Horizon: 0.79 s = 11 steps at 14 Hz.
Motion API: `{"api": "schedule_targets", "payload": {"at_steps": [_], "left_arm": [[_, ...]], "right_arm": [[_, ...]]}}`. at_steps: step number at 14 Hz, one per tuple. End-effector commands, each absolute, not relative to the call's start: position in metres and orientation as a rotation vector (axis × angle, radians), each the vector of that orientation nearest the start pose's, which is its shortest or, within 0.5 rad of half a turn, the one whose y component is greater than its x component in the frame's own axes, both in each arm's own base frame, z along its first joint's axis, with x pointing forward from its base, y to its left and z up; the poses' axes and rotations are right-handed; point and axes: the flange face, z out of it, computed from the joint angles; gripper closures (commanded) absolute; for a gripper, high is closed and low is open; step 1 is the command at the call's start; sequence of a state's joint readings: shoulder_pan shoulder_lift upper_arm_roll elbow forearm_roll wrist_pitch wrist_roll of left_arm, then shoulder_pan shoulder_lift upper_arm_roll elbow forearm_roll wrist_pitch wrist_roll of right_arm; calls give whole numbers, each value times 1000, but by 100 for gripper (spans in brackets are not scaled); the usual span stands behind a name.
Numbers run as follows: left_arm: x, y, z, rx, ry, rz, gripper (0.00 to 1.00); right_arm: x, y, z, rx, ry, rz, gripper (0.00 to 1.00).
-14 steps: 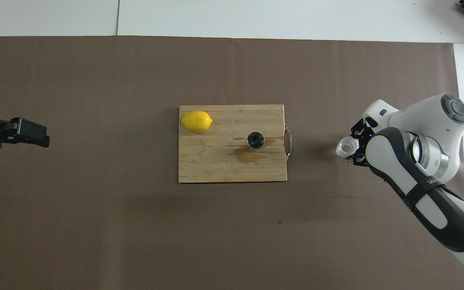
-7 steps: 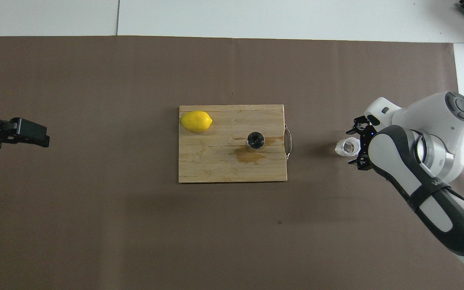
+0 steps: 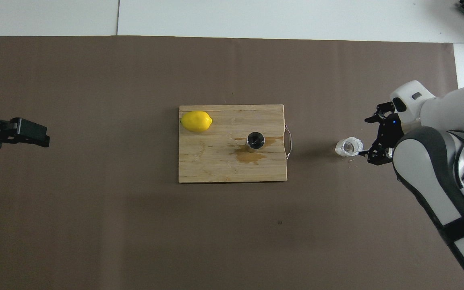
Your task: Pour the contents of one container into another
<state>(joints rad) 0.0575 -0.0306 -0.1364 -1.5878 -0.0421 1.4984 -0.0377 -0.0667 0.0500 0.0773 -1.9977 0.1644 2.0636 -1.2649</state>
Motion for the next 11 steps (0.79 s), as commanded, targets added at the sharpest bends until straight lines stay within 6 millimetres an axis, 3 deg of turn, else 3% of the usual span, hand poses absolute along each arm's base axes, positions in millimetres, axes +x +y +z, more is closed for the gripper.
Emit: {"api": "schedule_targets", "payload": {"at_steps": [1,4,6,7,9,11], "left_arm": [[531,-47,628,-3182,47,51,0],[540,-48,628,-3185,40,-19,0],[541,-45,626,-3182,36,2,0],[545,-48,621,-3176,48,26,0],[551,-46,630,-3178,45,1,0],[553,-47,625,-3178,47,13,0]], "right_arm": [[556,22,479,-2757,-1496,-73,0],[568,21,518,-2952,-1095,-100,0],[574,21,534,-3007,-902,-85,0],[572,22,538,-3052,-712,-88,0],[564,24,551,-3117,-255,-99,0],[559,24,559,-3126,-3,-100,0]]}}
